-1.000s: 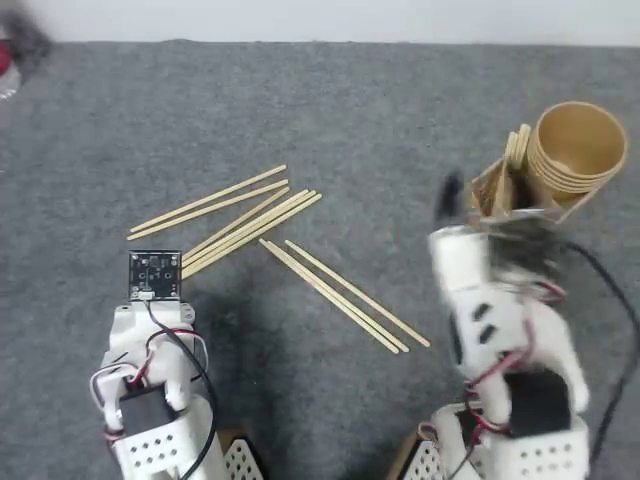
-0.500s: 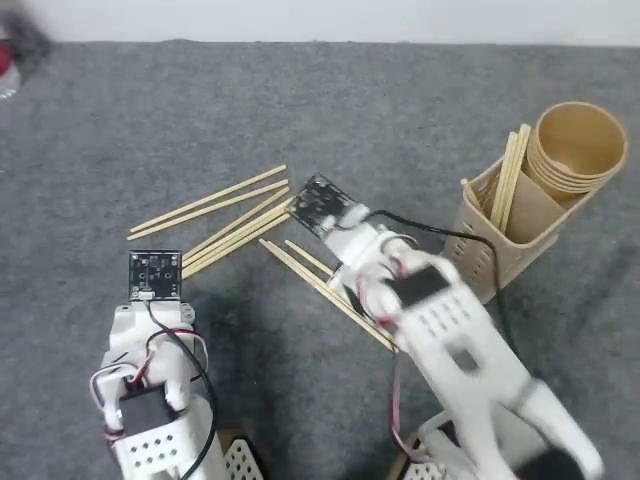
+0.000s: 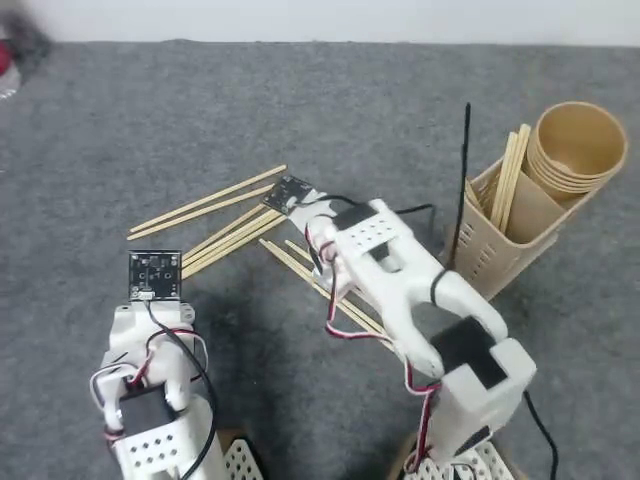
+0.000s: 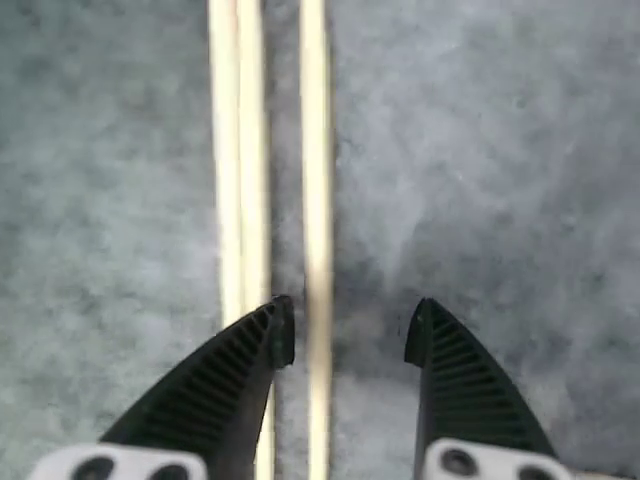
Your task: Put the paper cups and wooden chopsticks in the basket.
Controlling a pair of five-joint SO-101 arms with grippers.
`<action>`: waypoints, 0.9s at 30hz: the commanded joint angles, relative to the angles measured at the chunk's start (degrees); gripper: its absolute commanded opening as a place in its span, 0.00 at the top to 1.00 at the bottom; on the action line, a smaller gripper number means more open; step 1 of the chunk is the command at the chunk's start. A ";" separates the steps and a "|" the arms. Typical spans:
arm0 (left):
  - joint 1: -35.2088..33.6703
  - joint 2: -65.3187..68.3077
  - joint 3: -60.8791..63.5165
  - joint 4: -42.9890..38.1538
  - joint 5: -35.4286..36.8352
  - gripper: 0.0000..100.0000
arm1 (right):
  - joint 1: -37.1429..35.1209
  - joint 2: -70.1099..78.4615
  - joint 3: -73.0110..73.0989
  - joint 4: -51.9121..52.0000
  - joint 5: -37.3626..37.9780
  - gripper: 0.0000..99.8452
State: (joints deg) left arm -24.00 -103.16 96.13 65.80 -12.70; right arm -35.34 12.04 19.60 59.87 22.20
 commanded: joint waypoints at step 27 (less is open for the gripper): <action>0.26 -1.23 -0.13 -1.14 -0.53 0.97 | -2.68 3.82 -3.69 -0.84 2.90 0.89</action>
State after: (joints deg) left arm -24.00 -103.16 96.13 65.80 -12.70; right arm -38.68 16.00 17.85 59.78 23.16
